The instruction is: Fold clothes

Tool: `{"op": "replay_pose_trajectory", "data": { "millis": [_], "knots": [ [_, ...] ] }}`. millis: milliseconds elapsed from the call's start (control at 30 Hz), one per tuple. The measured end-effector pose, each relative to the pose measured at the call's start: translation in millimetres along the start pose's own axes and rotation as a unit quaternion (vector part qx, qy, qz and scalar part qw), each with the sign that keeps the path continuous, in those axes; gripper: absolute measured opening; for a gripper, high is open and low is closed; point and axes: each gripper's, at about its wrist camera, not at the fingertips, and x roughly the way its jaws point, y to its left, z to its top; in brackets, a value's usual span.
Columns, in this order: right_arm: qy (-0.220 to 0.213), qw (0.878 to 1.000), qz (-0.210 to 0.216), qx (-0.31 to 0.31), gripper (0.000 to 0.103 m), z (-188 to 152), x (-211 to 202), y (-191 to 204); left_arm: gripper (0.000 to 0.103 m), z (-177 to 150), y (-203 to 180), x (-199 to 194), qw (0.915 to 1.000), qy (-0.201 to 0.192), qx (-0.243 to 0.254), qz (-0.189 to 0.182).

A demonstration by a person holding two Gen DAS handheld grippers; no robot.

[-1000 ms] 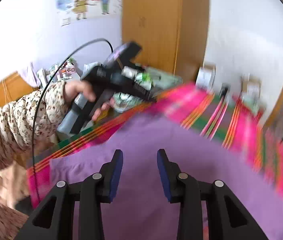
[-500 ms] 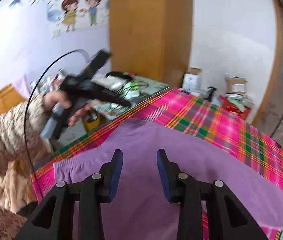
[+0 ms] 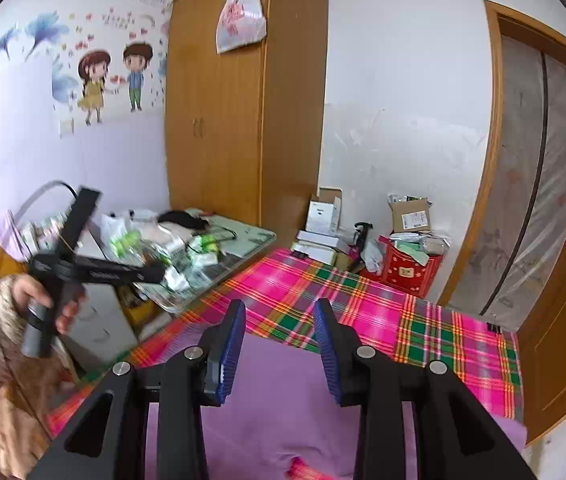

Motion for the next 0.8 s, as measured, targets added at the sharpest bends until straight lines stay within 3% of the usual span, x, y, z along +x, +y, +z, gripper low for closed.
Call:
{"op": "replay_pose_trajectory", "data": {
  "millis": [200,300,500,800],
  "knots": [
    [0.076,0.997,0.027,-0.002,0.036,-30.5,78.7,-20.3,0.019,-2.7,3.8,42.3,0.9990,0.034,0.010,0.028],
    [0.118,0.992,0.045,-0.011,0.036,-47.7,123.6,-27.4,0.019,-8.0,3.0,71.3,0.9974,0.049,0.038,0.036],
    [0.156,0.981,0.115,-0.023,0.036,-65.1,189.8,-32.4,0.019,-12.9,8.2,115.5,0.9940,0.078,0.062,0.045],
    [0.213,0.967,0.111,-0.084,0.040,-81.6,263.3,-25.3,0.027,-21.9,9.9,171.3,0.9809,0.131,0.126,0.069]
  ]
}}
